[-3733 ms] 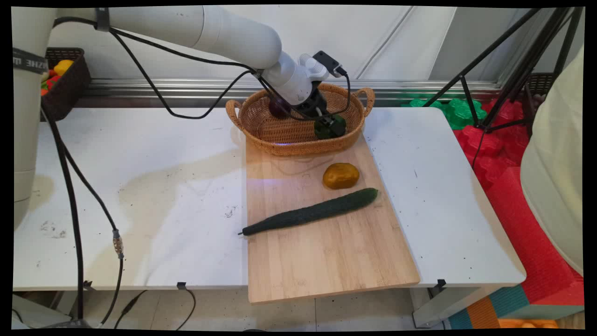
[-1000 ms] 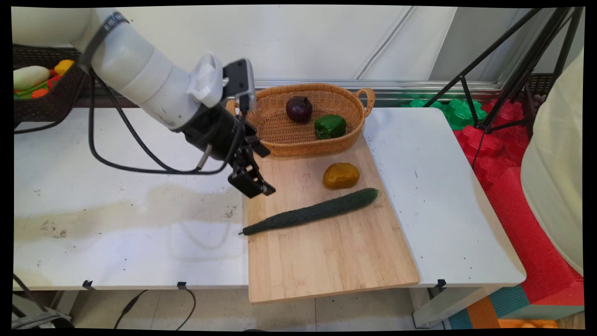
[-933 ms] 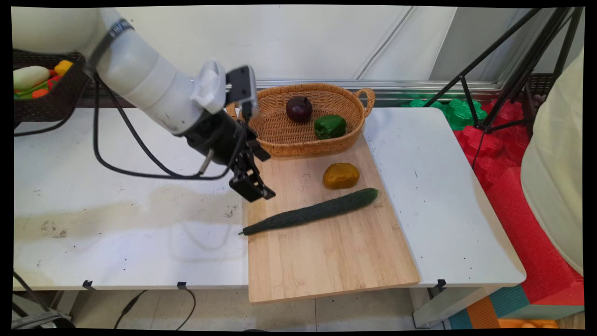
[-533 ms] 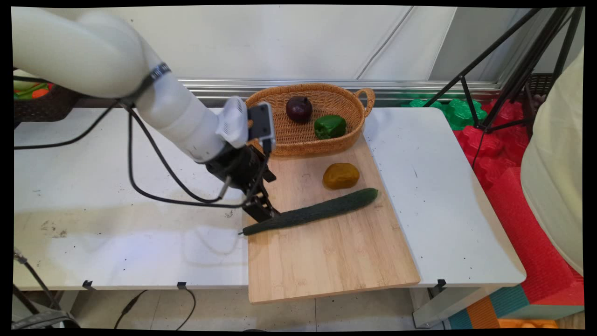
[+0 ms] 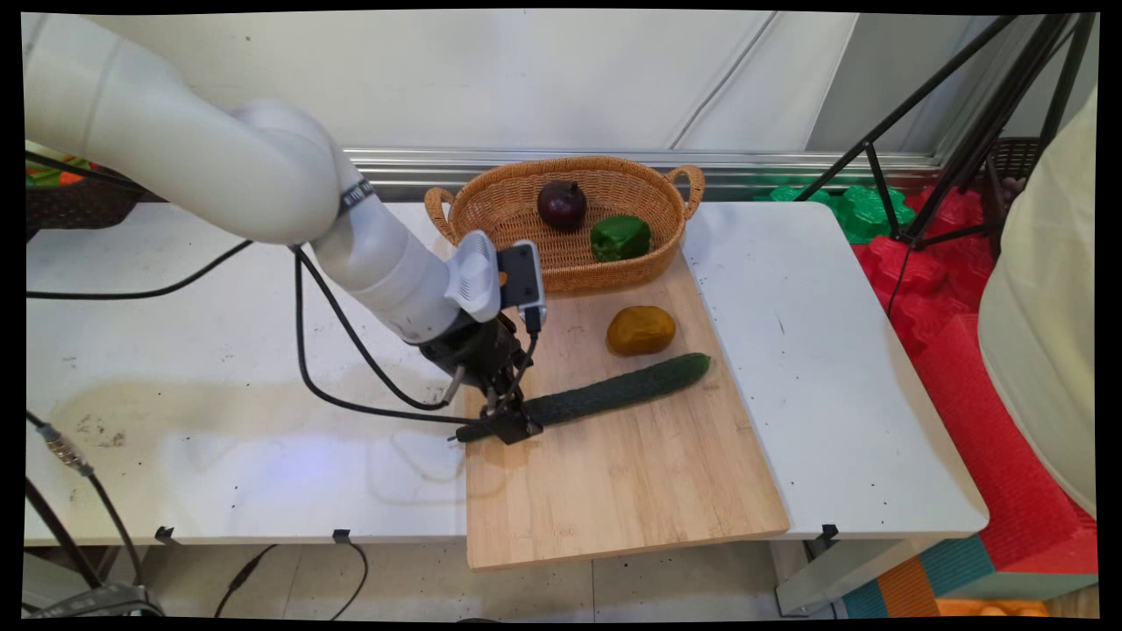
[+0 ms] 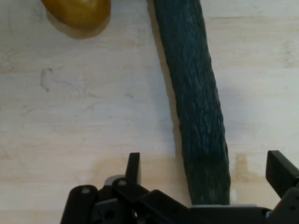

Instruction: Pick up the cucumber from the cutting board, then place the picked object in the vegetable basket

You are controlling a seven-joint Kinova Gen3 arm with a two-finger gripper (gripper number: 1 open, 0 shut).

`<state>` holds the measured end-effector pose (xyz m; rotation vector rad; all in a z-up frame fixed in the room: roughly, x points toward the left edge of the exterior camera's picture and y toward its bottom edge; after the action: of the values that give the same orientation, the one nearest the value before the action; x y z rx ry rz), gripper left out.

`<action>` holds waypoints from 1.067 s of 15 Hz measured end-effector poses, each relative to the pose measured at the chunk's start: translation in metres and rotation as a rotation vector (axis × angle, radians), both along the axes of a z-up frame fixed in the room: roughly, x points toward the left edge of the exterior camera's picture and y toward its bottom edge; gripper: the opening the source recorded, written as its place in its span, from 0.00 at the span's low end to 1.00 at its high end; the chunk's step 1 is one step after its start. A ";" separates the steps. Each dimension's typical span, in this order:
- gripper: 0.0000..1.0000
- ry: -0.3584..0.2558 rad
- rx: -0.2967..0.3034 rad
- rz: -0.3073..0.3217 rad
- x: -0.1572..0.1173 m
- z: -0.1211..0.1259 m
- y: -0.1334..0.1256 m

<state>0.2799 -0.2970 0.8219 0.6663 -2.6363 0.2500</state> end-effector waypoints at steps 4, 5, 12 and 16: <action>1.00 0.003 0.004 0.007 -0.008 -0.015 -0.003; 1.00 0.004 0.005 0.008 -0.009 -0.017 -0.004; 0.00 0.008 0.016 0.020 -0.013 -0.027 0.000; 0.00 0.022 0.008 0.023 -0.013 -0.020 0.004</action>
<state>0.2674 -0.2932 0.8018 0.6989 -2.6111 0.2369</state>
